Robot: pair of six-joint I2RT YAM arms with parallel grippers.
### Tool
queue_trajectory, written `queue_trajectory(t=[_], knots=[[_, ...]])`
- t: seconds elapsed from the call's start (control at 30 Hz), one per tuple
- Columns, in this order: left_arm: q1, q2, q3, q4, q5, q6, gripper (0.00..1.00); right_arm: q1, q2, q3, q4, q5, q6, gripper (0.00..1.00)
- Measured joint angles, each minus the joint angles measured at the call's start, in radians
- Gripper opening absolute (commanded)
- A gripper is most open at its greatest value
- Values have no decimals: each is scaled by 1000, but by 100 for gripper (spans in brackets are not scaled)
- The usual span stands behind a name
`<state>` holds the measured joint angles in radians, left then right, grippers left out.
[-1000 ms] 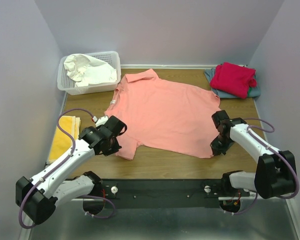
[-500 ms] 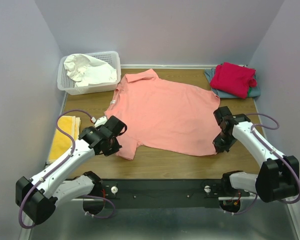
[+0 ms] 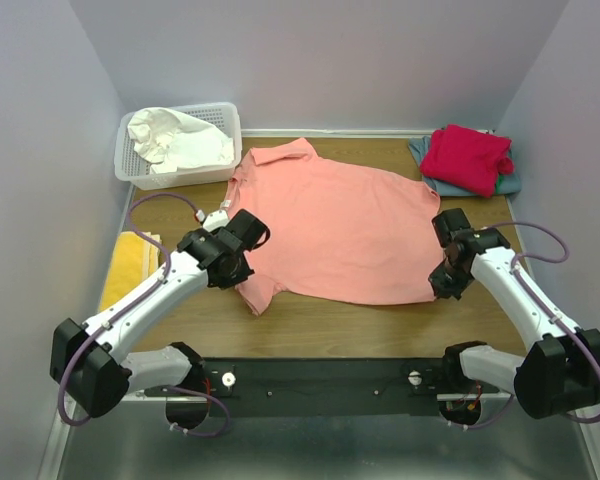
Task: Fold and stack the t-shirts
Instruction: Fold the tshirt
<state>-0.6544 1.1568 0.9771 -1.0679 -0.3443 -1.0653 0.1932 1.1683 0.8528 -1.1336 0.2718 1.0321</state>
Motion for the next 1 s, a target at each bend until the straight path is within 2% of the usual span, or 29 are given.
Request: queue_trajectory(t=[0.27, 0.7, 1.0], knots=[[45, 123, 128, 68, -87, 77, 0, 0, -3, 34, 64, 28, -1, 1], [234, 345, 304, 214, -158, 316, 0, -36, 90, 63, 186, 92, -5, 1], [262, 557, 472, 293, -162, 454, 0, -85, 186, 63, 278, 107, -18, 1]])
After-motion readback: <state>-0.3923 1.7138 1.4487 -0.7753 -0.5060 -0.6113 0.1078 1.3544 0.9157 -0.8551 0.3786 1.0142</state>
